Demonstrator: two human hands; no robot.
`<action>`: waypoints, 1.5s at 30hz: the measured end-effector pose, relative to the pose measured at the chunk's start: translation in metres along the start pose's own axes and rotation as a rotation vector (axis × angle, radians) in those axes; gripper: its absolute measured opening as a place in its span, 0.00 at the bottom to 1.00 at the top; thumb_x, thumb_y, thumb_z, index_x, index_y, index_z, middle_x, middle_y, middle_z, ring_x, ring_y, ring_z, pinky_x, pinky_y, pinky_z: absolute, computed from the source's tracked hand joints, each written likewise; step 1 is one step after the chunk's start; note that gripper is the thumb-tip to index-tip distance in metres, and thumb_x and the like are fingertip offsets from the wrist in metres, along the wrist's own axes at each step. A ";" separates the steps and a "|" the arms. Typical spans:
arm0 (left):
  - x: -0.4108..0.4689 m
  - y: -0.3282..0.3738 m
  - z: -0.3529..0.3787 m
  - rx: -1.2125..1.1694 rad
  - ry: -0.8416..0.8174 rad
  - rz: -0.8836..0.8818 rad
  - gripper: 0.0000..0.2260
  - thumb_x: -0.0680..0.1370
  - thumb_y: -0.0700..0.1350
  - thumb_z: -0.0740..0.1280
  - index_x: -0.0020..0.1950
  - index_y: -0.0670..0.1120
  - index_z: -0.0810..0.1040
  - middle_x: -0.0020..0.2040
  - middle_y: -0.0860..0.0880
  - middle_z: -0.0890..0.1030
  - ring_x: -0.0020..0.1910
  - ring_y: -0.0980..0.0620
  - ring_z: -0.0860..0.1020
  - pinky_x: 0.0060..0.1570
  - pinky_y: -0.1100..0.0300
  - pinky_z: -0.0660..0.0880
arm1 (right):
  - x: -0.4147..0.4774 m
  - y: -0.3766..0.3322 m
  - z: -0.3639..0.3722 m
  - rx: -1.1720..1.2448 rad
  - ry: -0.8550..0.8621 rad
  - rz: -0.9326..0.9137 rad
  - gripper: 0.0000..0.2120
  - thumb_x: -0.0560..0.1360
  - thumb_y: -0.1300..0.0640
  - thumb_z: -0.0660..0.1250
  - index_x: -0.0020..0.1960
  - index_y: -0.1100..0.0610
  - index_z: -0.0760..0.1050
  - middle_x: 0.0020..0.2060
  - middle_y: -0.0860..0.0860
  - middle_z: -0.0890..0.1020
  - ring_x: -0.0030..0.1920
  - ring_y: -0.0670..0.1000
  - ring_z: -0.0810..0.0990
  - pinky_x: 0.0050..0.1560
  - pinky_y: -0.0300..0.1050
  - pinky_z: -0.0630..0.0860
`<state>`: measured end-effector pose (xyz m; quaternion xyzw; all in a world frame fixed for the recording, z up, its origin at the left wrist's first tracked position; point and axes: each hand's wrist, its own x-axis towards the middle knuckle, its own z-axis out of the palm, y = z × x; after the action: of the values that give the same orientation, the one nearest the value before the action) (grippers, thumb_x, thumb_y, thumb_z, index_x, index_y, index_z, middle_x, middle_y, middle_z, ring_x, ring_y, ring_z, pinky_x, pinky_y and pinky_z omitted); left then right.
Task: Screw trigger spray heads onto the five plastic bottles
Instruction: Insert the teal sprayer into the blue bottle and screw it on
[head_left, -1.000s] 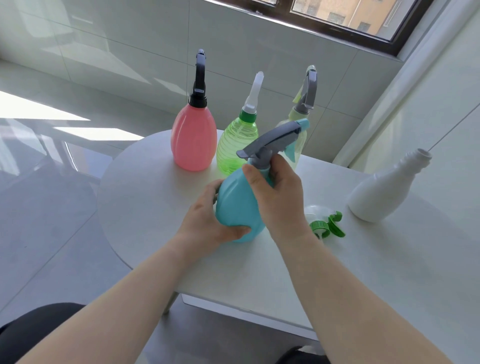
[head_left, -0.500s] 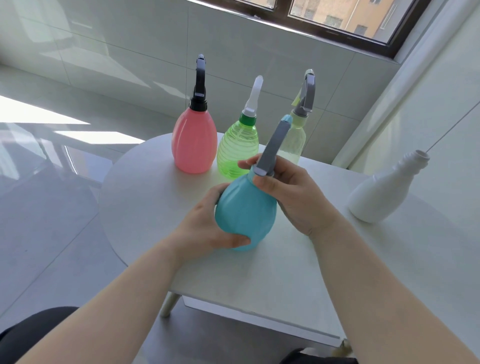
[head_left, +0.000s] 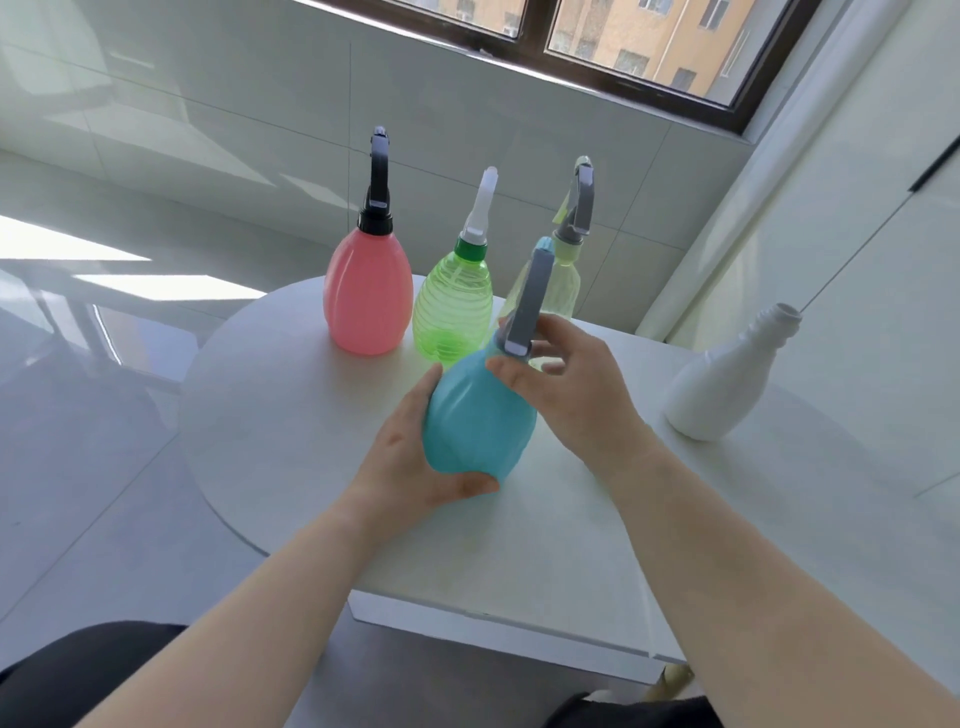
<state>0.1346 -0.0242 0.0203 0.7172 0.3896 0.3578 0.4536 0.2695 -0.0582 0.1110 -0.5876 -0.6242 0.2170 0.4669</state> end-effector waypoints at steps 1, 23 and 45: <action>-0.001 0.000 -0.001 0.027 -0.009 0.004 0.47 0.60 0.49 0.77 0.71 0.50 0.52 0.70 0.52 0.63 0.69 0.54 0.61 0.67 0.61 0.58 | 0.000 -0.003 -0.005 -0.017 0.007 0.001 0.09 0.69 0.60 0.68 0.45 0.48 0.73 0.39 0.37 0.77 0.41 0.39 0.75 0.40 0.25 0.69; 0.006 -0.017 0.018 0.663 -0.098 0.221 0.16 0.77 0.50 0.56 0.65 0.52 0.67 0.71 0.54 0.64 0.71 0.56 0.58 0.66 0.66 0.45 | 0.065 0.053 -0.101 -0.145 0.424 0.201 0.11 0.72 0.60 0.61 0.54 0.57 0.73 0.45 0.51 0.75 0.45 0.50 0.71 0.35 0.25 0.67; 0.008 -0.019 0.017 0.671 -0.152 0.184 0.19 0.75 0.56 0.58 0.64 0.53 0.68 0.71 0.54 0.64 0.72 0.56 0.56 0.69 0.62 0.46 | 0.031 0.063 -0.099 -0.254 0.405 0.330 0.22 0.73 0.52 0.63 0.64 0.57 0.64 0.52 0.49 0.72 0.51 0.48 0.71 0.50 0.40 0.66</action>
<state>0.1485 -0.0183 -0.0015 0.8830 0.3843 0.1947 0.1864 0.3900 -0.0433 0.1166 -0.7664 -0.4364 0.0883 0.4631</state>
